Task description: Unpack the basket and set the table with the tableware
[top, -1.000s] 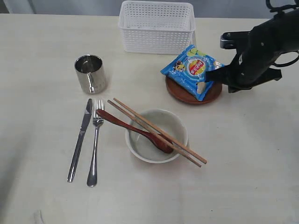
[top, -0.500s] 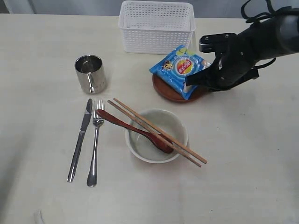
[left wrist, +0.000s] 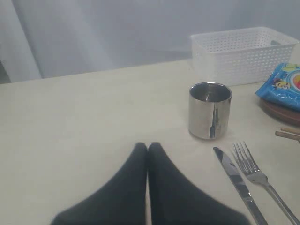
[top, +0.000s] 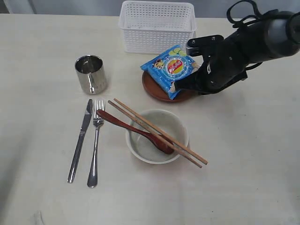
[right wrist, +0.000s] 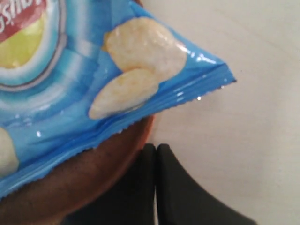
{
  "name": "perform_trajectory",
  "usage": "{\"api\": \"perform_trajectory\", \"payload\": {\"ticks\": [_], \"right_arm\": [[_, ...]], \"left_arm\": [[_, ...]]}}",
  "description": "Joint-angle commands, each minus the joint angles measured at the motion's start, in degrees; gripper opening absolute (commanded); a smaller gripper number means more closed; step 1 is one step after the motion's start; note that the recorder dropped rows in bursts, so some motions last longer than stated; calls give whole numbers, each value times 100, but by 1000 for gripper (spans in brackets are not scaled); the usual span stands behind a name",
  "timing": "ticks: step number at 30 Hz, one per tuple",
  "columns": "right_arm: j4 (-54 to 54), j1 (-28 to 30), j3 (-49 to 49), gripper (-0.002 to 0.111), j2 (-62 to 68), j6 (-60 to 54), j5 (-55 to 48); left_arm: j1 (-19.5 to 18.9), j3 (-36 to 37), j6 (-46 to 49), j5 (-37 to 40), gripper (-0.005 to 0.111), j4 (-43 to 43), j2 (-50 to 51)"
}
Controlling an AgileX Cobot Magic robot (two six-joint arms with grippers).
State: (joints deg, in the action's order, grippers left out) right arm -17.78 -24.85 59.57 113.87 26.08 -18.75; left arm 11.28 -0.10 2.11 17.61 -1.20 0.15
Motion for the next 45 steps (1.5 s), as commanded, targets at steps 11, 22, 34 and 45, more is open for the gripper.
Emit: {"api": "perform_trajectory", "payload": {"ticks": [11,22,34,45], "right_arm": [[-68,140,-466,-1,-2013,-65,-631],[-44,140,-2594,-1,-5011,-273,1677],[268,140,-3036,-1,-7233,342,1148],[-93,140,-3036,-1,-8668,-247,735]], "left_arm": [[-1,10,-20,-45,0,-2,-15],[-1,10,-20,-45,0,58,-15],[-1,10,-20,-45,0,35,-15],[-1,10,-20,-45,0,35,-15]]}}
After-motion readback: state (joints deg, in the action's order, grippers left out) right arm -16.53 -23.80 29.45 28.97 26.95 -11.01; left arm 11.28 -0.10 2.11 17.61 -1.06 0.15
